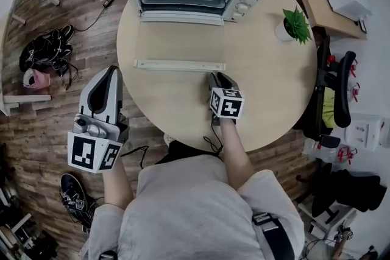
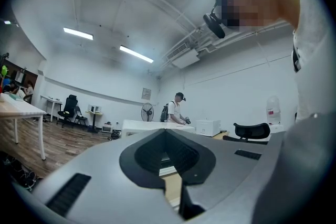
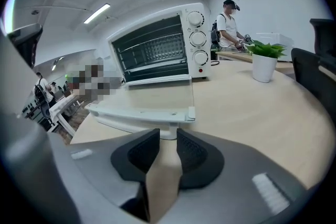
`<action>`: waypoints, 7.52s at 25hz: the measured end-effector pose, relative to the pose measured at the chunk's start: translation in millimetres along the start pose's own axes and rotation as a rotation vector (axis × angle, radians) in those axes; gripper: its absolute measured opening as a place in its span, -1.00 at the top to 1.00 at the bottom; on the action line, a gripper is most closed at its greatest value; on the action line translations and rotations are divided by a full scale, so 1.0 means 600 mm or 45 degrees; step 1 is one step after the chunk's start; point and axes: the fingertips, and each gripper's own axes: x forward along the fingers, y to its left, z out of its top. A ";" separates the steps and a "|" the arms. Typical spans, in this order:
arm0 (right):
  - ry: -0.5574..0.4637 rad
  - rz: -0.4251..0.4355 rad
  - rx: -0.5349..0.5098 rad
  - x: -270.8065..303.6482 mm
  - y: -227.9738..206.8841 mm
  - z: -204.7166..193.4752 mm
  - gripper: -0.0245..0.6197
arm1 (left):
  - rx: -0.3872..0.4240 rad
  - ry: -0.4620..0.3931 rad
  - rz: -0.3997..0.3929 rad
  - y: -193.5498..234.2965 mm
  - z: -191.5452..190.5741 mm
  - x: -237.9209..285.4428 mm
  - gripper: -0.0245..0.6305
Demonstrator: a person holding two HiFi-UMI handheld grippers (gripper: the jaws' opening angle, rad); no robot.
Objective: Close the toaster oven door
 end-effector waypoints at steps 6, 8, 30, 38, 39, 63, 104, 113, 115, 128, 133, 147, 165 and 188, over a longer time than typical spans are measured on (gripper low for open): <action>-0.023 -0.033 0.035 0.020 -0.011 0.008 0.57 | 0.002 0.021 0.034 0.017 -0.005 0.000 0.91; -0.030 -0.040 0.041 0.027 -0.013 0.010 0.57 | 0.001 0.025 0.039 0.019 -0.006 0.000 0.91; -0.096 -0.110 0.004 -0.014 -0.002 0.078 0.67 | 0.006 -0.008 -0.001 -0.004 0.005 -0.014 0.91; -0.116 -0.110 -0.036 -0.038 0.007 0.124 0.68 | 0.002 -0.038 0.003 -0.004 0.015 -0.035 0.91; -0.126 -0.108 -0.041 -0.042 0.009 0.132 0.67 | 0.002 -0.042 0.004 -0.005 0.016 -0.038 0.91; -0.266 -0.075 -0.176 -0.068 0.023 0.291 0.66 | 0.009 -0.112 0.011 -0.013 0.045 -0.065 0.91; -0.411 -0.053 -0.226 -0.019 0.016 0.489 0.70 | -0.025 -0.123 0.107 0.046 0.047 -0.081 0.91; -0.418 -0.087 -0.242 -0.007 0.013 0.511 0.72 | -0.029 -0.115 0.130 0.060 0.044 -0.088 0.91; -0.418 -0.097 -0.233 -0.007 0.011 0.512 0.72 | -0.029 -0.115 0.140 0.065 0.044 -0.091 0.91; -0.451 -0.097 -0.233 0.002 0.011 0.526 0.73 | -0.036 -0.116 0.163 0.074 0.041 -0.092 0.91; -0.444 -0.110 -0.233 0.003 0.008 0.525 0.73 | -0.033 -0.118 0.171 0.074 0.041 -0.092 0.91; -0.570 0.009 -0.330 -0.068 0.059 0.493 0.89 | 0.001 -0.153 0.143 0.059 0.070 -0.089 0.91; -0.789 0.156 -0.409 -0.270 0.139 0.423 0.89 | 0.041 -0.209 0.019 -0.015 0.101 -0.082 0.91; -0.968 0.181 -0.439 -0.466 0.181 0.339 0.89 | 0.059 -0.246 -0.052 -0.090 0.115 -0.116 0.91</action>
